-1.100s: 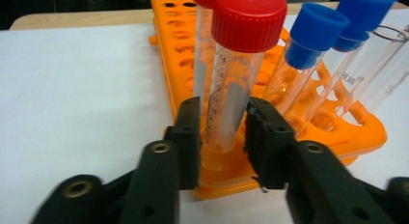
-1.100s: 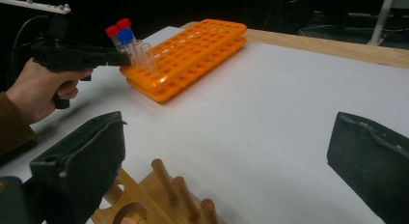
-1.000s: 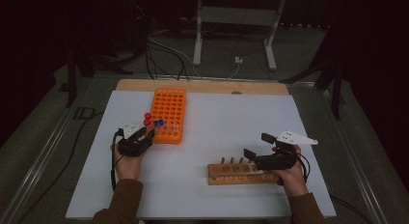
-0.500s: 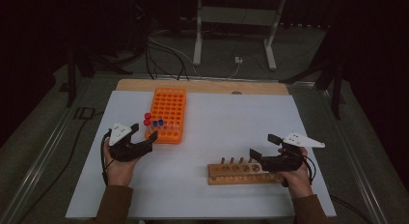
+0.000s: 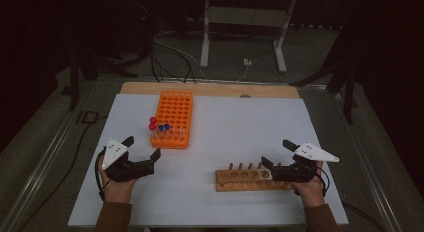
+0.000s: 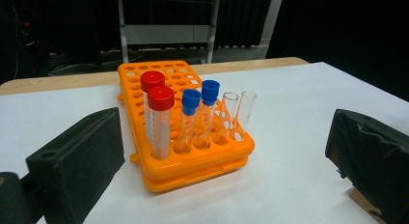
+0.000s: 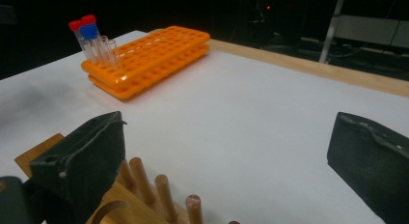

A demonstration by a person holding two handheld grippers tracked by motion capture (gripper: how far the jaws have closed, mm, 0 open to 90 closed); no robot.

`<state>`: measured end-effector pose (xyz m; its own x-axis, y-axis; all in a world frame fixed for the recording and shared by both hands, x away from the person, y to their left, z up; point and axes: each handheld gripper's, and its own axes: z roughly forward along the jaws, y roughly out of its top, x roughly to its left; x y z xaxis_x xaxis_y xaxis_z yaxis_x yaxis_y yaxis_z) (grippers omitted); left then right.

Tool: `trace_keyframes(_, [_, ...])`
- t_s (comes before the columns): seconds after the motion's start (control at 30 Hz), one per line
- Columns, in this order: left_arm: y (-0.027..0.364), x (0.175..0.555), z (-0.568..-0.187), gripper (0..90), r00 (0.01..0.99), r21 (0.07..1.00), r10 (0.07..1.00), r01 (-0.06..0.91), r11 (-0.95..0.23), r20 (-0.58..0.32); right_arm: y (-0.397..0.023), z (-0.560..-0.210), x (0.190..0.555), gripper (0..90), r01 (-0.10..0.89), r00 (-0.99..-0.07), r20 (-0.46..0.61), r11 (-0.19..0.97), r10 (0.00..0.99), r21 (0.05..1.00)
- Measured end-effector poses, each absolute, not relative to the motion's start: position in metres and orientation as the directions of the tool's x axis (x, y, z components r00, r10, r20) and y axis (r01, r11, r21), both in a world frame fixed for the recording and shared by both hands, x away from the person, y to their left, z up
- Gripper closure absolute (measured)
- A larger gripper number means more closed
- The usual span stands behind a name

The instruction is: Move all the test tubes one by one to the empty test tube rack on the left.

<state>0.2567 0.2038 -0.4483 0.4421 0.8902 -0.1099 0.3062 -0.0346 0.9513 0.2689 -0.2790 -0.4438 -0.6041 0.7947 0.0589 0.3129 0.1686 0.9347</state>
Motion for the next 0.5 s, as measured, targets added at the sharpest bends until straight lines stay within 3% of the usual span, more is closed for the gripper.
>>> trace_keyframes(0.5, [0.2069,0.2492,-0.456,0.8,0.415,0.953,0.906,0.299,-0.046,-0.086,-0.2882,-0.4487,0.2676,0.3,0.309,-0.573,0.054,0.155,0.818,0.938])
